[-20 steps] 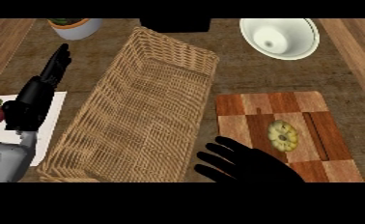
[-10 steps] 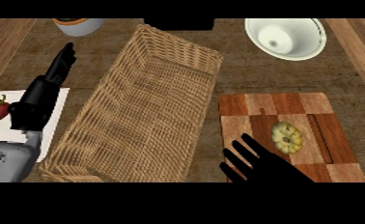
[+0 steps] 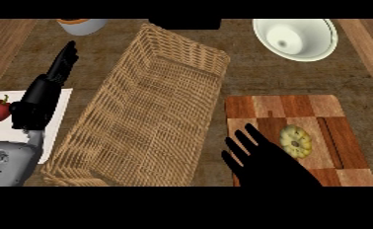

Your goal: Pick the squash from the cutting board and place it in the basket

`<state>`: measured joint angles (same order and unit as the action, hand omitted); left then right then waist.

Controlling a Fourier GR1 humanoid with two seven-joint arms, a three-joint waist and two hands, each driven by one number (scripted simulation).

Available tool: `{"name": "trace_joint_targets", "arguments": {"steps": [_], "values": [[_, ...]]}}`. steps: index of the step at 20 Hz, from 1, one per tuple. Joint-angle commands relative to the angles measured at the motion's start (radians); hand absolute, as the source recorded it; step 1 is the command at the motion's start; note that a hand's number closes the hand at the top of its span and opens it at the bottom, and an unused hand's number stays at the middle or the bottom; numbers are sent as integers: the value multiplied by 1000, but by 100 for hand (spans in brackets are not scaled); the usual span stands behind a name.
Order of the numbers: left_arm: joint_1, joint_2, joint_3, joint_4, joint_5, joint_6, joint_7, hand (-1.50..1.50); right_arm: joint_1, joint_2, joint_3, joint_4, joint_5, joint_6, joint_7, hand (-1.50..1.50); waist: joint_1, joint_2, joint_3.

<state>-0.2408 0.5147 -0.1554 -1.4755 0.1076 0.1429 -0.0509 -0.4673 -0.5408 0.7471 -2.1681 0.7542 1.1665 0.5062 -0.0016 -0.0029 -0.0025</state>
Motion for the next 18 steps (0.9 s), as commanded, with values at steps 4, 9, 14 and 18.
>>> {"name": "trace_joint_targets", "arguments": {"steps": [4, 9, 14, 18], "values": [[48, -2, 35, -82, -20, -27, 42, 0, -11, -12, 22, 40, 53, 70, -15, -150, 8, 2, 3], [-2, -53, 30, -35, -42, -29, 37, 0, -20, -84, 113, 194, 151, -60, -78, -150, 8, 5, 3], [-53, -55, 58, 11, -50, -73, 42, 0, -24, -138, 155, 290, 228, -149, -162, -150, 6, 6, 3], [41, -73, 68, -78, -75, -68, 58, 0, 14, -155, 157, 307, 302, -202, -208, -150, 7, 3, 3]]}}
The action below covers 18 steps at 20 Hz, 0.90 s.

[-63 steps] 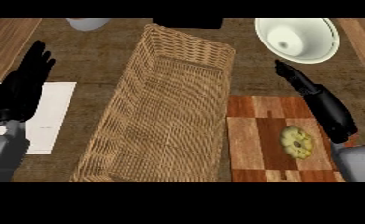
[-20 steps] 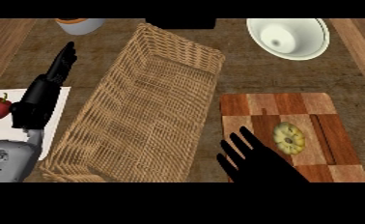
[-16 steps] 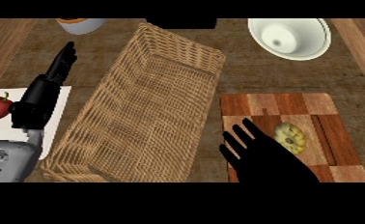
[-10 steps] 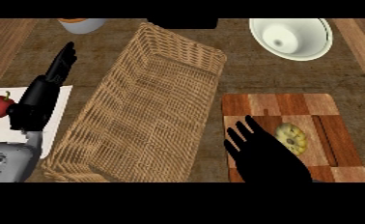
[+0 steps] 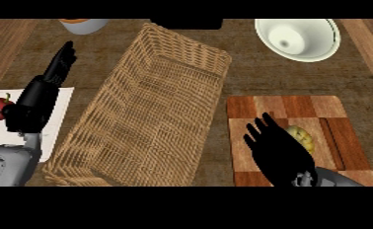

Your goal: Pick the squash from the cutting board and place it in the basket

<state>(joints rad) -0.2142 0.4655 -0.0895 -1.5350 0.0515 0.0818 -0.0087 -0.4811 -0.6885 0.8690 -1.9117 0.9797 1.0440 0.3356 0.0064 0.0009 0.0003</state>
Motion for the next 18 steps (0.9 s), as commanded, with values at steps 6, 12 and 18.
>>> {"name": "trace_joint_targets", "arguments": {"steps": [6, 12, 18], "values": [[16, -61, 23, 13, -61, -9, -37, 0, 69, -56, -3, 82, 156, -190, -141, -150, -6, -1, 0], [63, -68, 49, -23, -66, -47, -30, 0, 111, -16, -14, 200, 239, -316, -227, -150, -2, -1, 0], [0, -76, 86, -18, -75, -78, 20, 0, 106, -56, -108, 218, 277, -349, -353, -150, -5, -1, 0]]}}
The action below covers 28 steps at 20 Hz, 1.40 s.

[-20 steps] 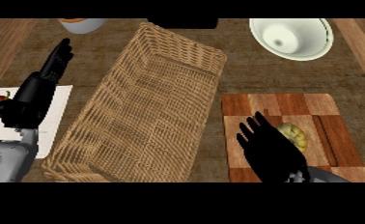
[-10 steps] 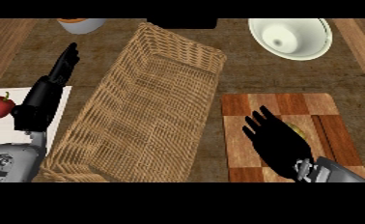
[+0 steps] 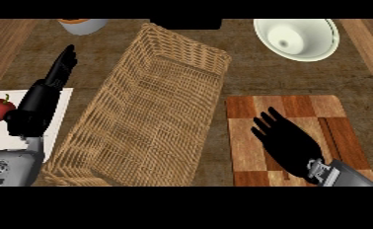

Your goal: Pick the squash from the cutting board and place it in the basket

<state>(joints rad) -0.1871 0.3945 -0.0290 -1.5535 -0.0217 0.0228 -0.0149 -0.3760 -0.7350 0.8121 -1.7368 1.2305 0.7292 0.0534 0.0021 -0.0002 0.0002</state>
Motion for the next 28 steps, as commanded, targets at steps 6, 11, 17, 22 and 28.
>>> {"name": "trace_joint_targets", "arguments": {"steps": [6, 11, 17, 22, 28], "values": [[13, -25, 35, -54, -18, -40, 40, 0, 97, -13, -79, 56, 85, -99, -119, -150, -2, -1, 0], [-2, -40, 59, -11, -39, -60, 0, 0, 14, 75, -111, 140, 158, -32, -170, -150, 3, 0, 0], [34, -83, 43, -45, -76, -58, 10, 0, 51, 123, -162, 223, 224, -95, -190, -150, 3, 0, 0], [-14, -78, 68, -19, -86, -80, 51, 0, 122, 140, -169, 239, 295, -149, -187, -150, -1, 0, 0], [-63, -78, 101, 40, -82, -103, 17, 0, 83, 188, -227, 361, 295, -210, -275, 150, 0, 1, 0]]}}
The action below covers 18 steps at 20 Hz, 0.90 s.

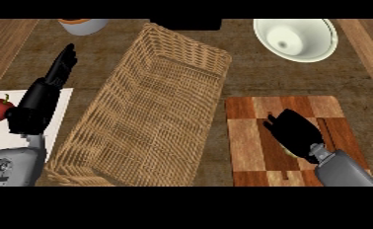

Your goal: Pick the squash from the cutting board and place it in the basket

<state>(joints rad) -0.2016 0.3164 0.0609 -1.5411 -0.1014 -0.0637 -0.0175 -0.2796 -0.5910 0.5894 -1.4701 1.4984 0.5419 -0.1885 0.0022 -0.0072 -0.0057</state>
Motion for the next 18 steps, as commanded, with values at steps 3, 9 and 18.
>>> {"name": "trace_joint_targets", "arguments": {"steps": [3, 9, 18], "values": [[16, -9, 2, -31, -18, -15, 19, 0, -13, 31, -7, 131, 66, -98, -70, 150, 4, 8, 6], [23, -8, 35, -20, -11, -33, -1, 0, 25, 18, -24, 79, 122, -202, -118, 150, 0, 7, 6], [61, -4, 59, -32, -17, 6, 27, 0, 244, 346, -535, 18, -196, -233, 397, 150, -94, -12, 9]]}}
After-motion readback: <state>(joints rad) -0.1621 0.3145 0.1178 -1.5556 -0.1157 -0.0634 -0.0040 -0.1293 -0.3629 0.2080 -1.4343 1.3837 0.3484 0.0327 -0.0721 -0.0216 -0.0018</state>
